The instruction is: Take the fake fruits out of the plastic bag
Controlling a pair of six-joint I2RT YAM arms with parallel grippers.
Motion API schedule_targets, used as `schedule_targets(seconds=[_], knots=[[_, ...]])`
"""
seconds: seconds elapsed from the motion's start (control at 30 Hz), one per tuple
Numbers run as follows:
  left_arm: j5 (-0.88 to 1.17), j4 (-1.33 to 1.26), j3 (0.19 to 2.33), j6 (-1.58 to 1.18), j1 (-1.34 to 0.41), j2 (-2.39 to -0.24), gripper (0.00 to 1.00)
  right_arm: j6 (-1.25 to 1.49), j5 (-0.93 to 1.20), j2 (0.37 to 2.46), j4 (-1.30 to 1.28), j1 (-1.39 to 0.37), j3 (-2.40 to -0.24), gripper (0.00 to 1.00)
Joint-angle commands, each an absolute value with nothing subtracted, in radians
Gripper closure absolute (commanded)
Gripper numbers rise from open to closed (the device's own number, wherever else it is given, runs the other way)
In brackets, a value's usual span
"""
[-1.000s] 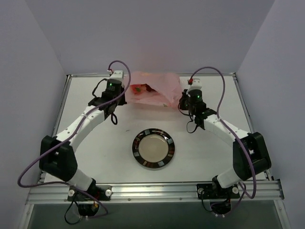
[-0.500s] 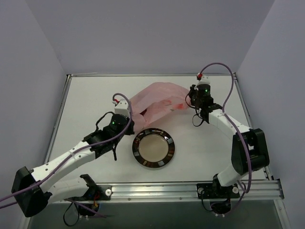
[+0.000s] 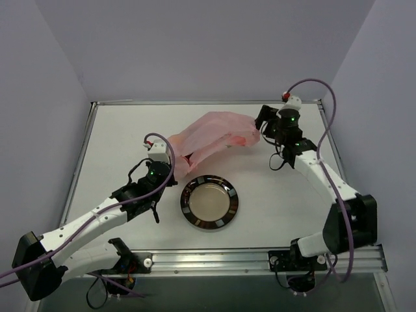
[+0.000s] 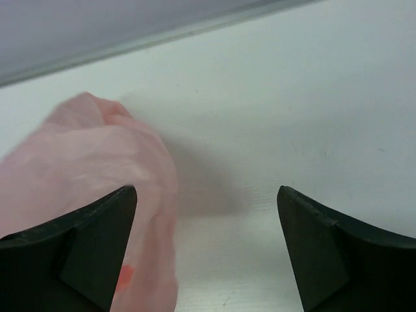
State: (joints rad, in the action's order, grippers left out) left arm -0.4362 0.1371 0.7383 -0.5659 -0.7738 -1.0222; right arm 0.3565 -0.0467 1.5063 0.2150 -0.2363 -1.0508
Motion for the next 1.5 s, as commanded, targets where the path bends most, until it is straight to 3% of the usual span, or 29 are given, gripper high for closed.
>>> schedule_targets(seconds=[0.0, 0.1, 0.2, 0.23, 0.33, 0.5, 0.7, 0.93, 1.1, 1.23, 1.47], knots=[[-0.470, 0.178, 0.767, -0.577, -0.776, -0.989, 0.98, 0.334, -0.083, 1.237, 0.193, -0.256, -1.048, 0.15], [-0.419, 0.155, 0.753, -0.586, -0.778, -0.979, 0.98, 0.330, -0.090, 1.120, 0.175, -0.352, -1.031, 0.26], [-0.408, 0.150, 0.749, -0.591, -0.785, -0.969, 0.98, 0.316, -0.103, 1.078, 0.160, -0.506, -1.019, 0.54], [-0.411, 0.158, 0.752, -0.589, -0.785, -0.966, 0.98, 0.310, -0.110, 1.078, 0.153, -0.540, -1.022, 0.74], [-0.428, 0.179, 0.758, -0.583, -0.785, -0.942, 0.98, 0.296, -0.054, 1.112, 0.179, -0.662, -1.026, 0.95], [-0.472, 0.224, 0.772, -0.587, -0.785, -0.949, 0.98, 0.249, -0.018, 1.334, 0.213, -0.791, -1.106, 0.98], [-0.471, 0.242, 0.759, -0.600, -0.785, -0.943, 0.98, 0.235, 0.098, 1.557, 0.215, -0.792, -1.225, 0.99], [-0.442, 0.241, 0.749, -0.607, -0.785, -0.940, 0.98, 0.227, -0.099, 1.781, 0.277, -0.790, -1.347, 0.98], [-0.431, 0.239, 0.755, -0.612, -0.785, -0.953, 0.98, 0.218, -0.250, 1.783, 0.293, -0.802, -1.410, 1.00], [-0.425, 0.204, 0.775, -0.594, -0.785, -0.982, 0.98, 0.186, -0.340, 1.620, 0.374, -0.819, -1.284, 1.00], [-0.446, 0.209, 0.772, -0.600, -0.785, -1.006, 0.98, 0.221, -0.172, 1.649, 0.250, -0.828, -1.290, 1.00]])
